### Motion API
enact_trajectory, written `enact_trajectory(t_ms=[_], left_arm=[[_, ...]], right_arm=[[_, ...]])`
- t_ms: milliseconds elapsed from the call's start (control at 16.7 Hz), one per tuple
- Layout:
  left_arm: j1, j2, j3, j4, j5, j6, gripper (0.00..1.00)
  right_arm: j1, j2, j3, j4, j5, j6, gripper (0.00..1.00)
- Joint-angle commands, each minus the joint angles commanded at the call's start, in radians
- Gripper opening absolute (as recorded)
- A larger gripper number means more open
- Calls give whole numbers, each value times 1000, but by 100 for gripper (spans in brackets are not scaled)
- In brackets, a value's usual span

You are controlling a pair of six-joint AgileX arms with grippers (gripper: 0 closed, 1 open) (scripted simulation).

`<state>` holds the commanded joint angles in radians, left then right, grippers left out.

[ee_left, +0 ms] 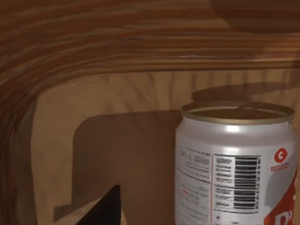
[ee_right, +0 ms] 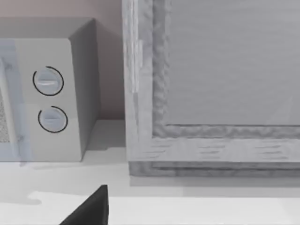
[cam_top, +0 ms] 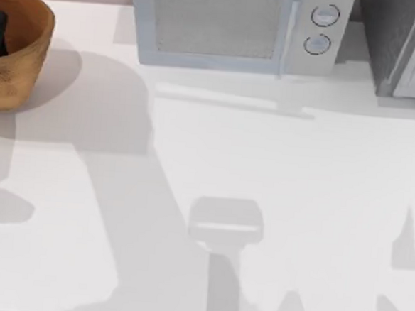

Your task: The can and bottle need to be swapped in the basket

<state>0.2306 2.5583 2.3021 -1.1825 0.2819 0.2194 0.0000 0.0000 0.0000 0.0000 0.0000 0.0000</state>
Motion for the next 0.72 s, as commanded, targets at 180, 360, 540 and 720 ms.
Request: enact_trajectory(t_ms=[180,360,540,720], left_arm=[[-7,10,-40,52,-1,-7,100],[-7,10,-41,53,-1,-7,100],[-7,10,-41,53,-1,-7,77],[-7,10,-41,53,-1,-7,55]], right_arm=[[0,0,0,0,0,0,100],[0,0,0,0,0,0,100],[0,0,0,0,0,0,100],[0,0,0,0,0,0,100]])
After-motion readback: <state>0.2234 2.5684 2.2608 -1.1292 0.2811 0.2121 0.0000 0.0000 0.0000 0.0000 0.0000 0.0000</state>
